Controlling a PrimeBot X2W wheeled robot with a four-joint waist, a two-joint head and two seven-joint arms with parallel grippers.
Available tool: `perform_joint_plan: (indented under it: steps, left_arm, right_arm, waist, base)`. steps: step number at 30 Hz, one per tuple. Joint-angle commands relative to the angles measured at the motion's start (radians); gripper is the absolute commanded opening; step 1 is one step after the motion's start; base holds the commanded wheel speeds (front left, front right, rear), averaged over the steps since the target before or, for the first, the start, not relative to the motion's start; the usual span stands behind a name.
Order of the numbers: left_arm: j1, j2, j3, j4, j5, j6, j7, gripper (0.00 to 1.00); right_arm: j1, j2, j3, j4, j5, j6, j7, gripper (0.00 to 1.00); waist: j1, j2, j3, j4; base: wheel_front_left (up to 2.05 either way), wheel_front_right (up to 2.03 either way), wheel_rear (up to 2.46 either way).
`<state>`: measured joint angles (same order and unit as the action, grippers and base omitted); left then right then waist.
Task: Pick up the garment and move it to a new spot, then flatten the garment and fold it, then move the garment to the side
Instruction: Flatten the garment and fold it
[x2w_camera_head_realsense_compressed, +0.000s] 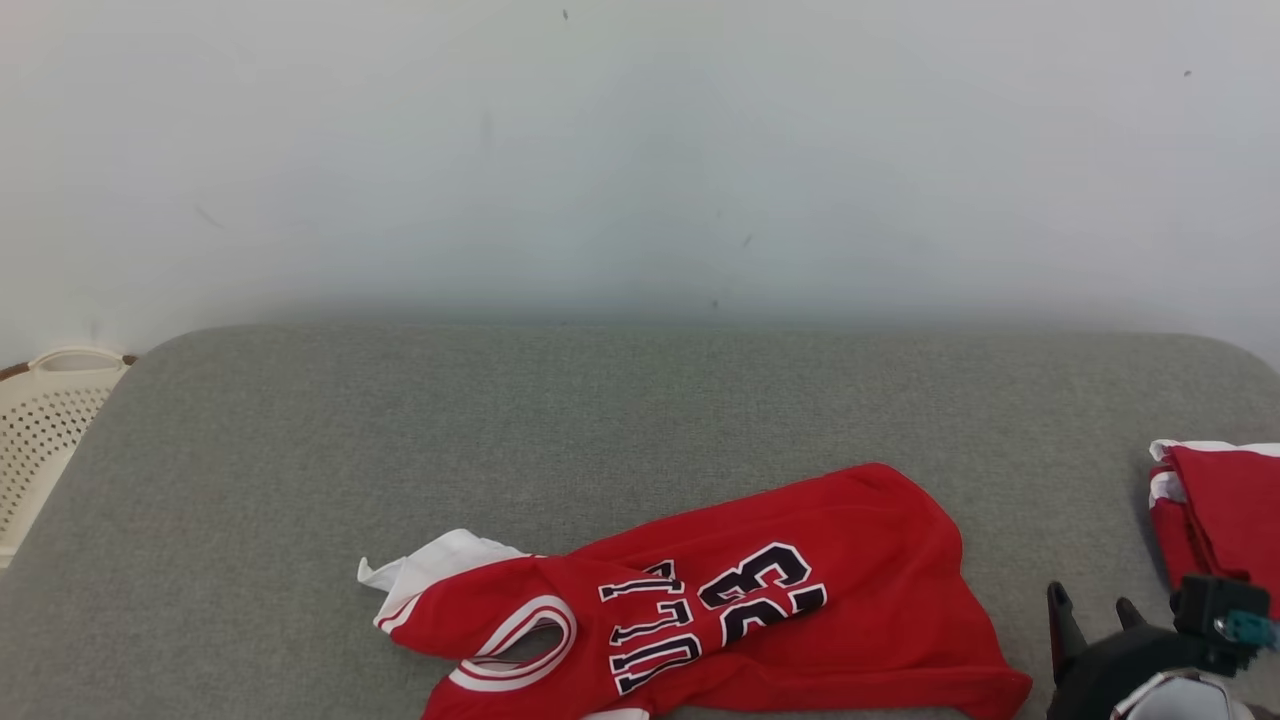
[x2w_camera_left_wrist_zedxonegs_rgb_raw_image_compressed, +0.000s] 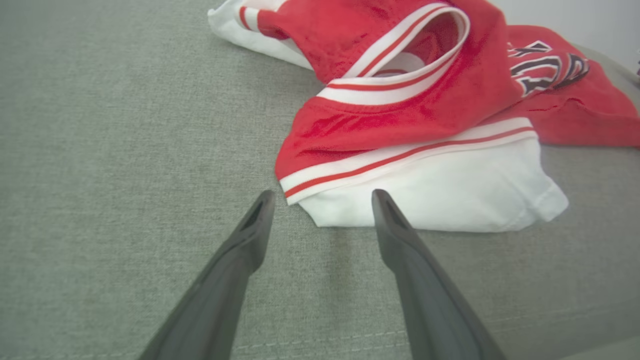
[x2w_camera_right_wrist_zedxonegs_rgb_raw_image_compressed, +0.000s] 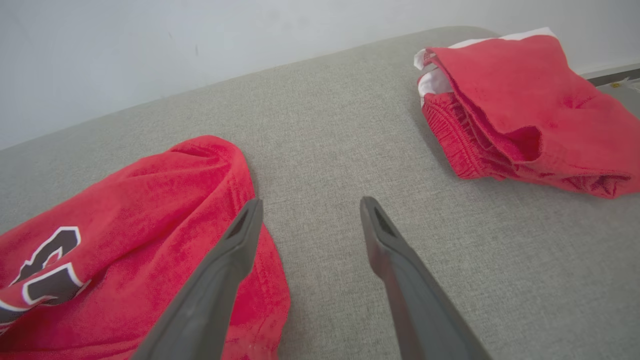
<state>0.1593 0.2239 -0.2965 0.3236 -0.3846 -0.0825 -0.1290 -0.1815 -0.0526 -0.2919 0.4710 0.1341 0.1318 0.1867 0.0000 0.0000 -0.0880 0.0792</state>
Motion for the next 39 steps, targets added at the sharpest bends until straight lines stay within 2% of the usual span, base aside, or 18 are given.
perform_joint_plan:
  steps: [1,8,17,18,19,27,32,35,37,39]
  left_arm:
    - [-0.031,-0.012,0.011,0.042,-0.022,-0.003,-0.025,1.0]
    - [-0.132,-0.016,0.014,0.218,-0.018,-0.009,-0.052,1.0]
    - [-0.23,-0.017,-0.033,0.385,0.016,-0.013,-0.038,0.98]
    - [-0.244,-0.015,-0.043,0.403,0.027,-0.014,-0.037,0.53]
    - [-0.257,-0.016,-0.049,0.414,0.033,-0.015,-0.043,0.0]
    - [-0.418,0.032,-0.059,0.542,0.031,-0.039,-0.12,0.0]
    - [-0.538,0.036,-0.083,0.582,0.034,-0.048,-0.133,0.0]
    - [-0.61,-0.001,-0.113,0.578,0.046,-0.043,-0.133,0.0]
    - [-0.644,-0.064,-0.142,0.55,0.063,-0.014,-0.097,0.0]
    - [-0.668,-0.085,-0.157,0.52,0.067,0.006,-0.06,0.0]
  right_arm:
    - [0.052,0.004,0.004,-0.058,0.027,-0.002,0.027,1.0]
    - [0.206,0.004,0.061,-0.236,0.127,-0.002,0.056,1.0]
    - [0.28,0.004,0.116,-0.326,0.175,-0.002,0.074,1.0]
    - [0.282,0.004,0.122,-0.333,0.182,-0.002,0.074,1.0]
    - [0.283,0.004,0.125,-0.339,0.183,-0.002,0.074,1.0]
    - [0.281,0.004,0.128,-0.379,0.178,-0.002,0.087,1.0]
    - [0.274,0.003,0.134,-0.384,0.182,-0.002,0.09,1.0]
    - [0.269,0.004,0.138,-0.385,0.183,-0.002,0.091,1.0]
    - [0.272,0.004,0.136,-0.385,0.184,-0.002,0.092,1.0]
    - [0.275,0.003,0.132,-0.389,0.184,-0.002,0.092,1.0]
  waist:
    - [0.0,0.0,0.002,-0.014]
    - [0.0,0.0,0.01,-0.03]
    - [0.0,0.0,0.023,-0.065]
    - [0.0,0.0,0.025,-0.071]
    - [0.0,0.0,0.026,-0.076]
    - [0.0,0.0,0.038,-0.114]
    - [0.0,0.0,0.046,-0.131]
    - [0.0,0.0,0.047,-0.141]
    - [0.0,0.0,0.042,-0.147]
    - [0.0,0.0,0.042,-0.153]
  base:
    - [0.0,0.0,0.0]
    - [0.0,0.0,0.0]
    - [0.0,0.0,0.0]
    - [0.0,0.0,0.0]
    - [0.0,0.0,0.0]
    - [0.0,0.0,0.0]
    - [0.0,0.0,0.0]
    - [0.0,0.0,0.0]
    - [0.0,0.0,0.0]
    - [0.0,0.0,0.0]
